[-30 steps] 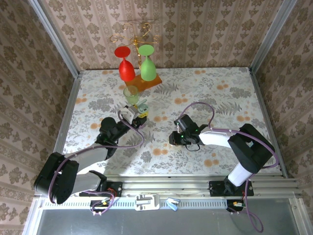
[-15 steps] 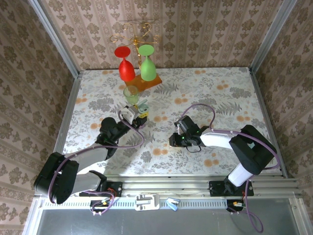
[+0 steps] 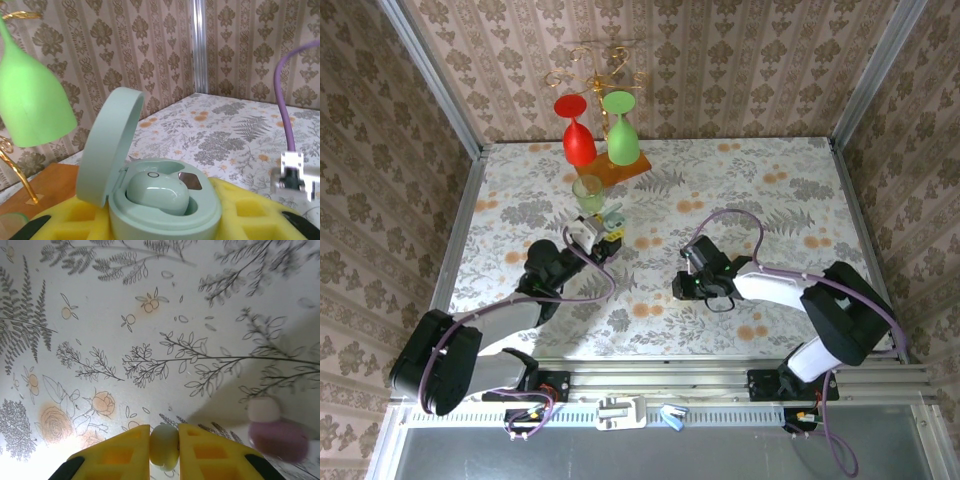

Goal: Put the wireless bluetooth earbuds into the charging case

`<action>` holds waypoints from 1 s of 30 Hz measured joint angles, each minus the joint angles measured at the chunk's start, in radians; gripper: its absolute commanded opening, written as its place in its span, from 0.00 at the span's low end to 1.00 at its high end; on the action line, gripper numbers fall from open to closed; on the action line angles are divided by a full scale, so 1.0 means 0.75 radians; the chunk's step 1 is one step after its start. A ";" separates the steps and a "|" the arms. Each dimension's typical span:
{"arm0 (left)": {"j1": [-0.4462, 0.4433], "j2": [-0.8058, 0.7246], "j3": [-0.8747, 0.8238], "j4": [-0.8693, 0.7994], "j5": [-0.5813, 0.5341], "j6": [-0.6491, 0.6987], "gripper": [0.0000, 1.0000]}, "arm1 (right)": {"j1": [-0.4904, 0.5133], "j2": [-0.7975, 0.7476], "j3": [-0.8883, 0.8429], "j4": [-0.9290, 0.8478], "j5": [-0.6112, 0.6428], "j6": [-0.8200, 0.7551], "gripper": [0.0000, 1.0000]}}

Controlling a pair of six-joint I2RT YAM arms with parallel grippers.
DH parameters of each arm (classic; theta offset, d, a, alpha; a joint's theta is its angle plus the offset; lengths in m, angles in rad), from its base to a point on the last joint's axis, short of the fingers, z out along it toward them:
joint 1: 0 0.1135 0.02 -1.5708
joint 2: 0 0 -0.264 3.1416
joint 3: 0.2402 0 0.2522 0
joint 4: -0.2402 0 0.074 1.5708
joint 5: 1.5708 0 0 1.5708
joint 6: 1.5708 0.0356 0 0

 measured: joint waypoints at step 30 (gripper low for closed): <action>-0.077 0.153 0.095 -0.042 0.269 0.038 0.15 | 0.109 -0.270 0.417 -0.020 0.202 -0.519 0.17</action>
